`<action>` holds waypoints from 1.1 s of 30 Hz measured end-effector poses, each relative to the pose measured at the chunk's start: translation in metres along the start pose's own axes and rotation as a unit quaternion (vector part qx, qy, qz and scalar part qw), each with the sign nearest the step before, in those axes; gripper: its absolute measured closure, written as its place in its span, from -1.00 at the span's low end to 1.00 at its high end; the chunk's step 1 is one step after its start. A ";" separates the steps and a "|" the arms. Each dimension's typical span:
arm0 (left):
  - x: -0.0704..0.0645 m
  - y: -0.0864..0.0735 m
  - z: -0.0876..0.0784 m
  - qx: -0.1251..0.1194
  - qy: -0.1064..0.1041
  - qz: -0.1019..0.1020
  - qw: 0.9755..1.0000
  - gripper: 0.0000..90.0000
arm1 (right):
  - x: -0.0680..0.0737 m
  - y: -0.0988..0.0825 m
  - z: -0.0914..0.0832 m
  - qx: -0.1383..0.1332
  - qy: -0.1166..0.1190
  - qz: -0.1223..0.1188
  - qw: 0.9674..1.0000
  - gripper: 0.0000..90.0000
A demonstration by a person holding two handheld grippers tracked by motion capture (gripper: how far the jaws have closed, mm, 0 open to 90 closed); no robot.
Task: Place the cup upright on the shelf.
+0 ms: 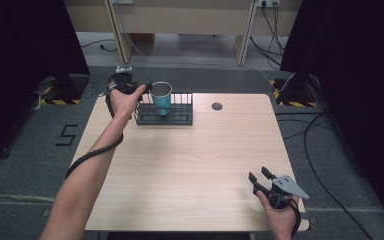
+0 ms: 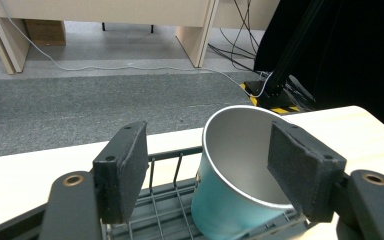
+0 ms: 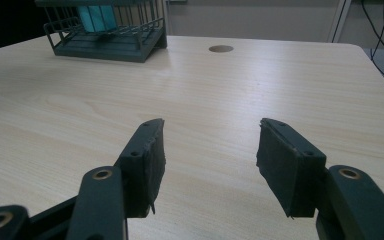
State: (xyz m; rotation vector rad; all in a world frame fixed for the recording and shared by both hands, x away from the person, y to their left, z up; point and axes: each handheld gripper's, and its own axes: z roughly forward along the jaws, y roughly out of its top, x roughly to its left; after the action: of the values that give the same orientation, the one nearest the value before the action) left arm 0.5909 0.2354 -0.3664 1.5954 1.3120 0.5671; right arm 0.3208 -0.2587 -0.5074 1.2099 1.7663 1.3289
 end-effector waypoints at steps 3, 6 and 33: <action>0.002 -0.002 -0.007 -0.002 -0.004 0.003 1.000 -0.31 | 0.000 0.000 0.000 0.000 -0.001 0.000 1.000 -0.01; 0.004 -0.005 -0.014 -0.005 -0.005 0.008 1.000 -0.32 | 0.000 0.000 -0.001 0.000 -0.003 0.000 1.000 -0.01; 0.025 -0.078 -0.094 -0.031 -0.026 0.035 0.999 -0.36 | 0.000 0.001 -0.001 0.000 -0.008 0.000 1.000 -0.02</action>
State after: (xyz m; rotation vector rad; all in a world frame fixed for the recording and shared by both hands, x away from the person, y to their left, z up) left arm 0.4846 0.2906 -0.3994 1.5995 1.1930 0.6007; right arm 0.3200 -0.2594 -0.5065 1.2167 1.7557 1.3157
